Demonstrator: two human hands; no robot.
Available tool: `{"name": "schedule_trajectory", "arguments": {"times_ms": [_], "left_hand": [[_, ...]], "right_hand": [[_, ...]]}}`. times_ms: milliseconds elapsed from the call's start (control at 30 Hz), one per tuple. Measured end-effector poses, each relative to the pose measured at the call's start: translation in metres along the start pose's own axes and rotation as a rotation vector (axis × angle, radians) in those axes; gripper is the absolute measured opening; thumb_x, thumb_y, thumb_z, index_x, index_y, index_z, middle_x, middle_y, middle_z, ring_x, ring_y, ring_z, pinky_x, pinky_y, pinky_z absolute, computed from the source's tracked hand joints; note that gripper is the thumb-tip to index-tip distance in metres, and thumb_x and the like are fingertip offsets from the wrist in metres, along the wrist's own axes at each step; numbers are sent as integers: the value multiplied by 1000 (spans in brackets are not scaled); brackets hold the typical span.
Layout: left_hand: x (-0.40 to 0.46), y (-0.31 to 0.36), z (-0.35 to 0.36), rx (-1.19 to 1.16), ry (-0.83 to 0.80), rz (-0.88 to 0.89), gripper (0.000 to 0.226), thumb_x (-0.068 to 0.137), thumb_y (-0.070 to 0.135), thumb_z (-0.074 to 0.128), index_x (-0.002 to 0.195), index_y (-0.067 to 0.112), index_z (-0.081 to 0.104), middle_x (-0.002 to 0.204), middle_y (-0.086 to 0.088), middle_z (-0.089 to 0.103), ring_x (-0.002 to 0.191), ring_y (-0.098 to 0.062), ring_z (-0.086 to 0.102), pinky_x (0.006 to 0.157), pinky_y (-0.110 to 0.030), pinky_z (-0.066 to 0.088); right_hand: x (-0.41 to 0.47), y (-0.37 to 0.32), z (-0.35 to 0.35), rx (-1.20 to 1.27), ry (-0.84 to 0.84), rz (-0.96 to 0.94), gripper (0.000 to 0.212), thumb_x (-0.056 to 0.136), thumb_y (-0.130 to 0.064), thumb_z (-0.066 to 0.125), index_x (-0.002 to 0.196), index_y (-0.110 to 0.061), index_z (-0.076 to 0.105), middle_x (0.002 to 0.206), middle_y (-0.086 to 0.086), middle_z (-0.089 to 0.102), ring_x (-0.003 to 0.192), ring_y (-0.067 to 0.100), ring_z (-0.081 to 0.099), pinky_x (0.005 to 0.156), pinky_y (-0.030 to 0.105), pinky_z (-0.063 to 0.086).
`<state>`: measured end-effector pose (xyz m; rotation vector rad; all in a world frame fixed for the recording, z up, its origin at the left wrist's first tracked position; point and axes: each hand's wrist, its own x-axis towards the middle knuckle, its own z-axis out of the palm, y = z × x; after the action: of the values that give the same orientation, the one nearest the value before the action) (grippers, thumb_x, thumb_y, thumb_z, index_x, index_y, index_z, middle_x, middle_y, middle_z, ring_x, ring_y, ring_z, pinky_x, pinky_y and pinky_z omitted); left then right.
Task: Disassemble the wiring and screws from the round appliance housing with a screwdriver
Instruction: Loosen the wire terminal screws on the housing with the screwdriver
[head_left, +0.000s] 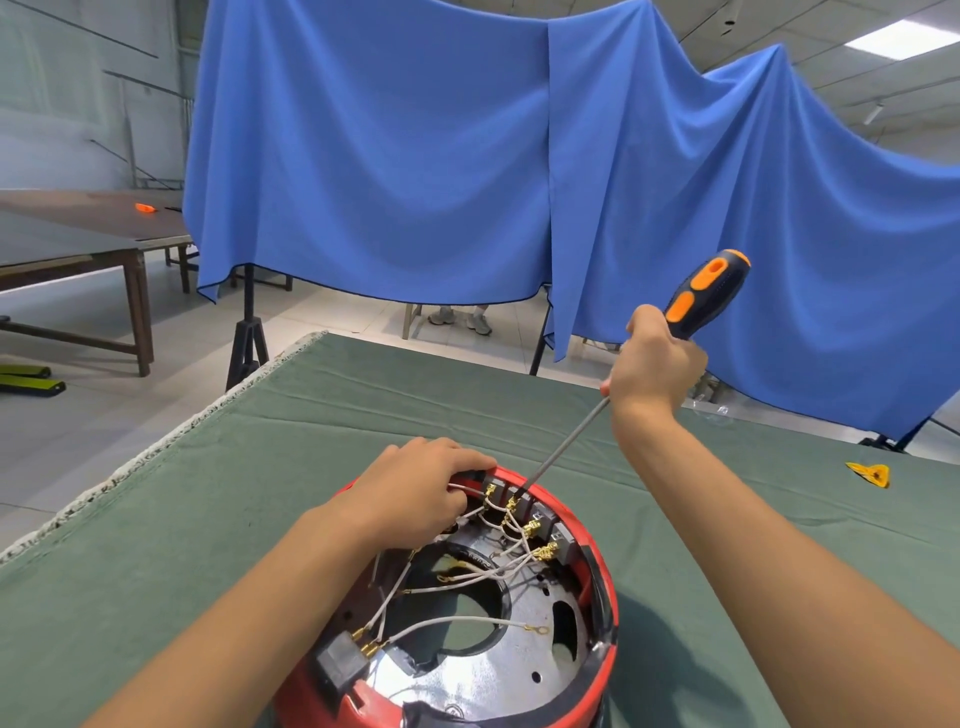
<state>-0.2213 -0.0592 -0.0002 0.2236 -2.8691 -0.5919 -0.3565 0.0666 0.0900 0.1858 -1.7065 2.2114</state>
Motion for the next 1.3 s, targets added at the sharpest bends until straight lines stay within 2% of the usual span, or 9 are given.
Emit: {"name": "schedule_trajectory", "arguments": {"times_ms": [200, 300, 433, 633, 933, 1000, 1067, 1133, 1300], "left_hand": [[-1, 0, 0, 1, -3, -5, 52, 92, 18, 44, 138, 42, 40, 138, 8, 47, 127, -16, 39, 107, -40, 29], [0, 0, 0, 2, -1, -5, 53, 91, 18, 44, 138, 43, 40, 137, 8, 48, 127, -15, 39, 107, -40, 29], [1, -1, 1, 0, 1, -7, 54, 90, 18, 45, 137, 44, 41, 135, 9, 49, 125, -15, 40, 106, -39, 30], [0, -1, 1, -6, 6, -8, 53, 90, 18, 44, 137, 44, 41, 136, 10, 48, 125, -15, 40, 105, -38, 29], [0, -2, 1, -13, 10, -6, 53, 90, 17, 44, 137, 44, 42, 135, 9, 49, 124, -15, 41, 105, -38, 30], [0, -1, 2, -14, 8, -5, 53, 90, 17, 44, 137, 44, 42, 134, 9, 49, 124, -15, 41, 105, -37, 30], [1, -1, 2, -18, 7, -9, 53, 91, 17, 44, 136, 44, 42, 134, 9, 49, 124, -15, 41, 104, -37, 30], [1, -1, 1, -23, 5, -10, 53, 90, 17, 44, 136, 44, 42, 134, 9, 49, 123, -15, 42, 104, -38, 31], [-1, -1, 1, -19, 9, -13, 54, 90, 17, 44, 136, 44, 42, 135, 9, 49, 124, -15, 41, 103, -37, 30]], "right_hand": [[16, 14, -14, 6, 102, 139, 21, 75, -16, 55, 61, -12, 40, 50, 1, 39, 27, 17, 34, 32, 14, 26], [15, 14, -20, 71, 92, 141, 22, 72, -16, 54, 57, -13, 38, 45, 0, 37, 25, 18, 31, 33, 15, 26], [-3, 1, -20, 152, -11, -13, 18, 65, -18, 53, 55, -12, 38, 40, -2, 34, 36, 22, 30, 35, 17, 29], [-36, -15, -17, 127, -211, -274, 27, 69, -17, 53, 53, -1, 38, 42, 7, 28, 32, 24, 31, 34, 18, 29], [-54, -22, -16, 94, -271, -380, 33, 68, -13, 53, 55, 9, 32, 48, 15, 25, 33, 25, 27, 33, 20, 29], [-58, -23, -16, 96, -300, -418, 31, 68, -11, 52, 55, 9, 31, 48, 24, 23, 37, 38, 24, 32, 24, 29], [-62, -22, -15, 65, -340, -472, 31, 68, -10, 51, 54, 9, 32, 50, 29, 25, 43, 47, 28, 32, 36, 30], [-66, -21, -13, 45, -367, -500, 30, 68, -9, 50, 54, 9, 30, 50, 29, 25, 45, 48, 27, 34, 45, 29], [-58, -21, -3, 30, -349, -454, 31, 67, -12, 51, 56, 5, 27, 53, 23, 21, 51, 47, 23, 36, 47, 30]]}}
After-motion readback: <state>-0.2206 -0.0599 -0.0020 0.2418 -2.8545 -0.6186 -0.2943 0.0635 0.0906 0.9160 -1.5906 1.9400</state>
